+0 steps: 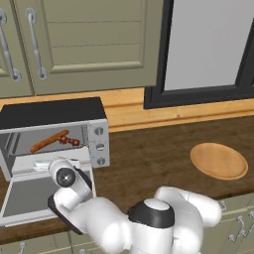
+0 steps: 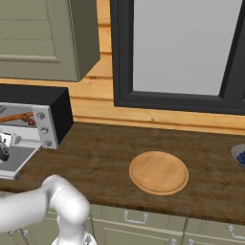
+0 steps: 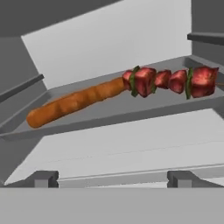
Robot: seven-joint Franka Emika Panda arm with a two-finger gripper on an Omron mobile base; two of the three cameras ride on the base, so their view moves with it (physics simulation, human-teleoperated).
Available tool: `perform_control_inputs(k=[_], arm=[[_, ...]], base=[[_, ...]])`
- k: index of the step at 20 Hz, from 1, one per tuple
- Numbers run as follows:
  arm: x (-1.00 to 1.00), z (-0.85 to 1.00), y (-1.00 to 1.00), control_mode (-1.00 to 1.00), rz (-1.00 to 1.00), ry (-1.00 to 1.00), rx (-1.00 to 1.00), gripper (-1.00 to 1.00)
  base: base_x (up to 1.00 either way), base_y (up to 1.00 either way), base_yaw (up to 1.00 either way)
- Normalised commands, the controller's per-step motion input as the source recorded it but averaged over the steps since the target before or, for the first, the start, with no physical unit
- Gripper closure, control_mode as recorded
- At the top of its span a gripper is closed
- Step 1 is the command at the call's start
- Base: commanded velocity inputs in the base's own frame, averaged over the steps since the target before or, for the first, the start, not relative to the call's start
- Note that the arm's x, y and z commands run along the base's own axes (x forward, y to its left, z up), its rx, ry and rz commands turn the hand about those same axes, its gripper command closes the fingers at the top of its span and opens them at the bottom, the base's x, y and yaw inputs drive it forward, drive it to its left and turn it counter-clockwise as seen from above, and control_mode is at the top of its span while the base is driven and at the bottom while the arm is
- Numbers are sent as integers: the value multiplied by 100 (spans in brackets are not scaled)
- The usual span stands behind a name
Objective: Pick up the kebab skewer and baguette bread, and place them inside the toaster oven. Close the toaster oven door and start by setting the timer.
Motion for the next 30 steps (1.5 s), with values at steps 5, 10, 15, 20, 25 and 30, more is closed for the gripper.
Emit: perform_control_inputs(k=[5, 10, 15, 20, 25, 30], arm=[[-90, 15, 1, -100, -3, 14, 1, -100], [-97, 2, 6, -100, -3, 13, 2, -100], [-100, 0, 11, -100, -3, 16, 2, -100], [-100, -6, 20, -100, -3, 14, 0, -100], [-86, -4, 8, -100, 0, 12, 0, -100], [-8, -15, -17, -100, 0, 2, -6, -100]], base=[[0, 0, 0], [0, 0, 0], [0, 0, 0], [0, 0, 0], [0, 0, 0], [0, 0, 0]])
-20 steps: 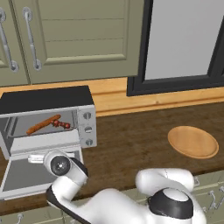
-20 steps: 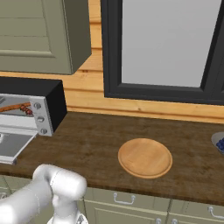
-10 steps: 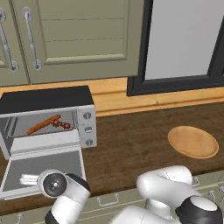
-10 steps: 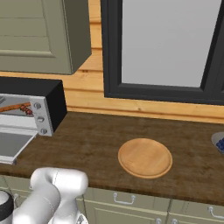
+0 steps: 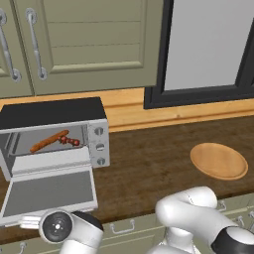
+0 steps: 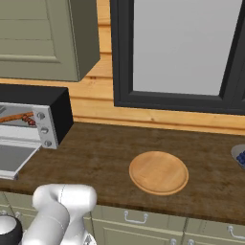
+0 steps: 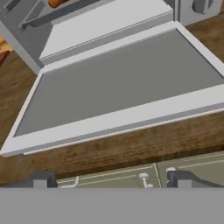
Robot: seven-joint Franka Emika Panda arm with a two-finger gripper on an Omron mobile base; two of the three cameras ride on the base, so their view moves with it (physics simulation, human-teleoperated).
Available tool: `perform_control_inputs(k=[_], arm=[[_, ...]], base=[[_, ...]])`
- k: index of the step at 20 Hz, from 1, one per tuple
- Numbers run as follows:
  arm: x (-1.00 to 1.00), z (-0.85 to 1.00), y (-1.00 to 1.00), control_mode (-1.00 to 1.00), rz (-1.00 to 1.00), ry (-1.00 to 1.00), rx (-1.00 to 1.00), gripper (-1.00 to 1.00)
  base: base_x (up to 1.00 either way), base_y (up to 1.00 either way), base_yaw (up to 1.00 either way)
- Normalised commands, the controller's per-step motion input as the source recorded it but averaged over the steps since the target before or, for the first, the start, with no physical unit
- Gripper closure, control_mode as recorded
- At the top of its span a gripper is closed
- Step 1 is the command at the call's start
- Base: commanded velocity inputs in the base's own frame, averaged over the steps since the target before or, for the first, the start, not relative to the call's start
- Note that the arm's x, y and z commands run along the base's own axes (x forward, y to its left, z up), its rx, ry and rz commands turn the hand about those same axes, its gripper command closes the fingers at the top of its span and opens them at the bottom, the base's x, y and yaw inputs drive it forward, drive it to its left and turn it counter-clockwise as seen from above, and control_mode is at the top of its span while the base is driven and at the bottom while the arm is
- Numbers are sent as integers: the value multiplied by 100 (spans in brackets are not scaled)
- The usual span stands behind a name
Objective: Pick up the kebab skewer and baguette bread, and place them inside the toaster oven. Close the toaster oven door and start by setting the timer.
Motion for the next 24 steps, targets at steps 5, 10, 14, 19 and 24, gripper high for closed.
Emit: perform_control_inputs(k=[5, 10, 14, 19, 24], arm=[[11, -40, -14, -100, 2, 0, -13, -100], [0, -38, -5, -100, 13, 0, -14, -100], [0, -7, 0, -100, 8, -4, -8, -100], [0, -7, 0, -100, 8, -1, -3, -100], [26, -3, 0, -100, 3, -5, 1, -100]], base=[[0, 0, 0], [0, 0, 0], [0, 0, 0], [0, 0, 0], [0, 0, 0]])
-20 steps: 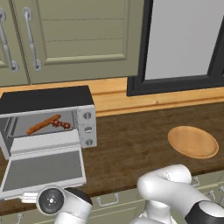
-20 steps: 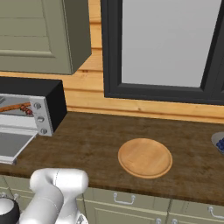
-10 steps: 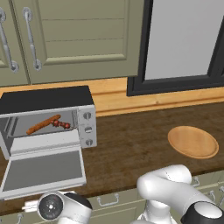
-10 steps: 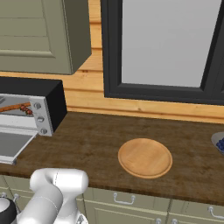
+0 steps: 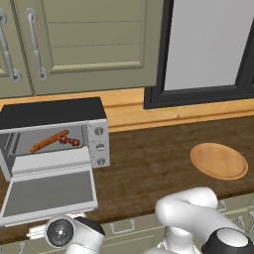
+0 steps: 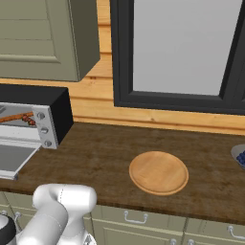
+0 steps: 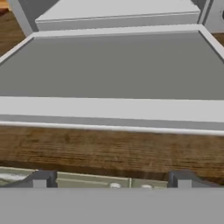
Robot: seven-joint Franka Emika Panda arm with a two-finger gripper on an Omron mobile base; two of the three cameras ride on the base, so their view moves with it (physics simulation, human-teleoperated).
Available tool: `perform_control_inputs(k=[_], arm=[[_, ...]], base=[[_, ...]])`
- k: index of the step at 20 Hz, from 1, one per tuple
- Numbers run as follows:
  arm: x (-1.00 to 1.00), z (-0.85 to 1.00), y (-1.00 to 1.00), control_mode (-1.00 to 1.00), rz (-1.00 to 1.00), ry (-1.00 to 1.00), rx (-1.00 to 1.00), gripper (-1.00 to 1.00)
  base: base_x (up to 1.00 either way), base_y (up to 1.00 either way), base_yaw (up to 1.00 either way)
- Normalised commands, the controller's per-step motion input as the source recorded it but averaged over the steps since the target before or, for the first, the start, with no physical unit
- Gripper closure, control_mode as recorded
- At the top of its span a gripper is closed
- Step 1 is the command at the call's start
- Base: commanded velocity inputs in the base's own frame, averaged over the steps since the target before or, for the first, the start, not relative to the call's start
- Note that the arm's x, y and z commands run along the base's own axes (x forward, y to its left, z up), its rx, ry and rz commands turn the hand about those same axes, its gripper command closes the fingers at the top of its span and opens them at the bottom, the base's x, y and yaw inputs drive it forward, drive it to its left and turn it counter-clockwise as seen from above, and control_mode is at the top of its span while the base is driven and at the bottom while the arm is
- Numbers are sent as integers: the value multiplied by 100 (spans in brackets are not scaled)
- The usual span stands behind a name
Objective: Pick up the kebab skewer and baguette bread, and place them inside the toaster oven. Close the toaster oven door and start by setting the timer.
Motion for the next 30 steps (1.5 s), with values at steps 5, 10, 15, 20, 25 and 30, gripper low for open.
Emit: perform_control_inputs(k=[5, 10, 15, 20, 25, 30], arm=[[28, -12, -10, -100, -2, -4, 0, -100], [9, -17, -24, -100, -10, 0, 0, -100], [8, -9, 1, -100, 7, -2, 0, -100], [8, -26, 6, -100, 8, 0, 0, -100], [39, -4, -2, -100, 0, -3, 0, -100], [9, -31, 0, -100, 0, -2, 0, -100]], base=[[0, 0, 0], [0, 0, 0], [0, 0, 0], [0, 0, 0], [0, 0, 0], [0, 0, 0]])
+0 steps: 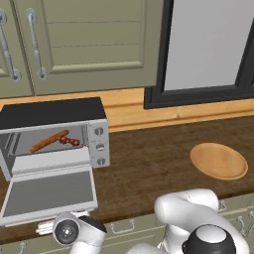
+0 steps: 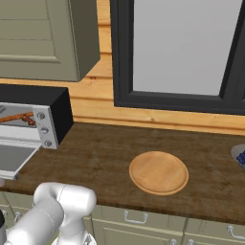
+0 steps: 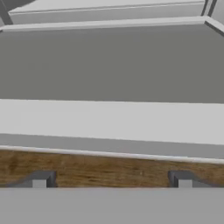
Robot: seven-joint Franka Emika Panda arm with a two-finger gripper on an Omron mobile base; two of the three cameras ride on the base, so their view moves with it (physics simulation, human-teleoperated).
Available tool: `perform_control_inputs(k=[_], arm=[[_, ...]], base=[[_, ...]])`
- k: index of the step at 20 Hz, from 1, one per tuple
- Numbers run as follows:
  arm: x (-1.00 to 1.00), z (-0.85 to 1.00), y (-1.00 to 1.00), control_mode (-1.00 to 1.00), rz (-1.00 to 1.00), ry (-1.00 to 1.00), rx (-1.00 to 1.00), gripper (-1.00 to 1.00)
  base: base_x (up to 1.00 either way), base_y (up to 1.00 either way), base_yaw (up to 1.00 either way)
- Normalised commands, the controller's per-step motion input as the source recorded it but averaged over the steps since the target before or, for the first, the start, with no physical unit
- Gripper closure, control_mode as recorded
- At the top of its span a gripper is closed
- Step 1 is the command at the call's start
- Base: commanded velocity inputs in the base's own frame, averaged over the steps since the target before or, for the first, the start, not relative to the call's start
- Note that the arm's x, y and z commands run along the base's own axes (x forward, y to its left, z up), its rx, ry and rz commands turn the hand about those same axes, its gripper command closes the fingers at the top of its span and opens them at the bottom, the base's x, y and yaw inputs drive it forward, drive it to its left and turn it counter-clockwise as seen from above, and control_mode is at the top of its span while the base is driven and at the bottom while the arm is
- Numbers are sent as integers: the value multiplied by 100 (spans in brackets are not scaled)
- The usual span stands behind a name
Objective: Pick up the kebab skewer and baguette bread, and place them inside the toaster oven. Close the toaster oven door and start by setting the timer.
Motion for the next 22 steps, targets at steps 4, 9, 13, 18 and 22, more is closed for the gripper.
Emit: perform_control_inputs(k=[4, 9, 13, 18, 22], arm=[[3, -35, 0, -100, -1, -2, 0, -100], [14, -31, 0, -100, -3, -4, 0, -100], [24, -31, 0, -100, -3, -4, 0, -100], [26, -29, 0, -100, 0, -4, 2, -100], [34, -3, 0, -100, 0, -7, 4, -100]], base=[[0, 0, 0], [0, 0, 0], [0, 0, 0], [0, 0, 0], [0, 0, 0]])
